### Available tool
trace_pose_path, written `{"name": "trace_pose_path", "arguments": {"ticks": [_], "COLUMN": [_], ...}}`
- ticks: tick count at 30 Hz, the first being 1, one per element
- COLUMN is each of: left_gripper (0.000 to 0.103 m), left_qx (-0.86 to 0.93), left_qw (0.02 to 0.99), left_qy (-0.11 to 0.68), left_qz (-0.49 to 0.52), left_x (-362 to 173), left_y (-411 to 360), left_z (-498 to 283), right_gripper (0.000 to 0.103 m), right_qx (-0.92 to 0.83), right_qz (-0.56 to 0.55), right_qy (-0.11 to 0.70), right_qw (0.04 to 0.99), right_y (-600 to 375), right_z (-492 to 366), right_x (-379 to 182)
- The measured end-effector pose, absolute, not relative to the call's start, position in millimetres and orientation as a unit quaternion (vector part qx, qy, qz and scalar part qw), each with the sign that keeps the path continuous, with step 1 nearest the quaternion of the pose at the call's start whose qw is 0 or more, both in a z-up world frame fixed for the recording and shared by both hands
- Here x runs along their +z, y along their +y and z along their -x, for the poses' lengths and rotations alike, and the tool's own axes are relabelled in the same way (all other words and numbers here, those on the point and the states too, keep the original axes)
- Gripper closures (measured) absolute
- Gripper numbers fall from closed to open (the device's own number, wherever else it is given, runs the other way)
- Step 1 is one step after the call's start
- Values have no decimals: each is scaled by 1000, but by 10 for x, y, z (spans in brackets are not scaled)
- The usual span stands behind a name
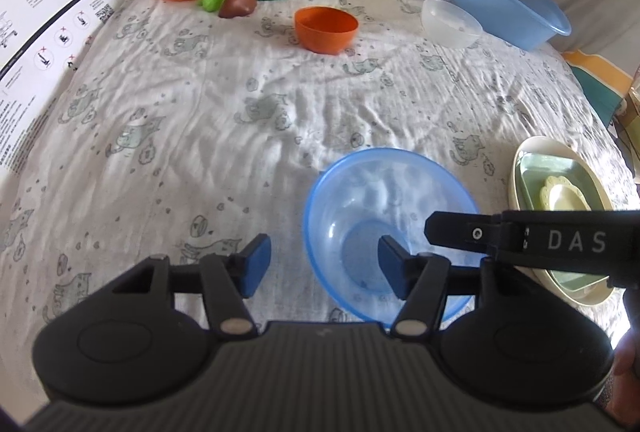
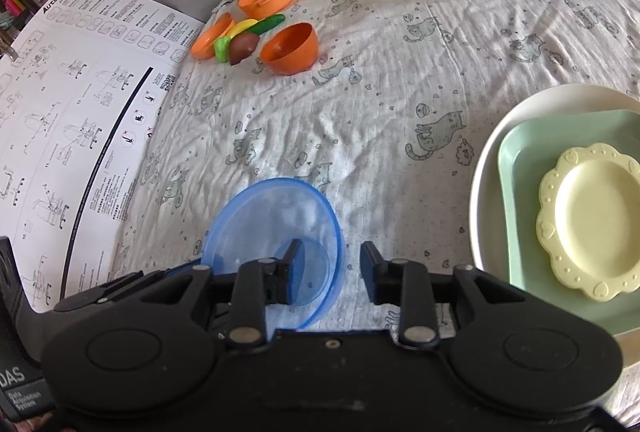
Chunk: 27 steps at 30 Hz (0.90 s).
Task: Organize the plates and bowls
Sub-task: 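Carry the blue bowl beside the plate stack and open both grippers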
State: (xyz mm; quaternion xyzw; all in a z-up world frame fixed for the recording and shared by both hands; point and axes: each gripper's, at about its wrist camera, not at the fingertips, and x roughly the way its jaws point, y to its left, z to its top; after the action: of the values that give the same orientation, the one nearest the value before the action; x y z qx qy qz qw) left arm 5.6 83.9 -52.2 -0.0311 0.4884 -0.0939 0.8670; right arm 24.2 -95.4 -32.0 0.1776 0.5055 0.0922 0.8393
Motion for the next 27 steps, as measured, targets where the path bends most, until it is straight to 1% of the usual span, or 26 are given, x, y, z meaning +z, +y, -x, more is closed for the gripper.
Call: {"name": "trace_pose_path", "arguments": {"ticks": [2, 4, 6, 8, 9, 10, 11, 12, 13, 14, 27], "left_gripper": [42, 40, 38, 33, 31, 26, 18, 13, 3, 0, 0], "left_qx": [-93, -94, -93, -92, -91, -90, -88, -86, -82, -79, -46], "left_qw": [867, 866, 866, 867, 867, 867, 868, 869, 870, 871, 873], "left_qy": [489, 490, 490, 489, 489, 489, 488, 487, 486, 485, 485], "left_qz": [31, 30, 28, 26, 25, 23, 21, 20, 19, 20, 35], "left_x": [-527, -529, -526, -525, -524, -522, -519, -514, -506, -493, -432], "left_y": [841, 838, 832, 823, 822, 821, 821, 825, 836, 851, 1013], "left_z": [-57, -58, -55, -50, -49, -49, -48, -47, -47, -48, -98], "right_gripper": [63, 51, 47, 41, 36, 28, 23, 10, 0, 0, 0], "right_qx": [91, 90, 90, 89, 89, 88, 87, 85, 83, 80, 73], "right_qz": [-177, -178, -176, -176, -176, -176, -176, -177, -179, -181, -171], "right_qy": [505, 504, 502, 500, 499, 499, 498, 497, 496, 493, 477], "right_qw": [840, 840, 842, 843, 844, 844, 845, 845, 846, 847, 859], "right_y": [-966, -973, -974, -971, -973, -975, -978, -985, -990, -1001, -1018], "right_z": [-245, -243, -236, -229, -228, -226, -226, -222, -222, -217, -204], "right_x": [-322, -317, -307, -298, -295, -291, -288, -279, -271, -254, -145]}}
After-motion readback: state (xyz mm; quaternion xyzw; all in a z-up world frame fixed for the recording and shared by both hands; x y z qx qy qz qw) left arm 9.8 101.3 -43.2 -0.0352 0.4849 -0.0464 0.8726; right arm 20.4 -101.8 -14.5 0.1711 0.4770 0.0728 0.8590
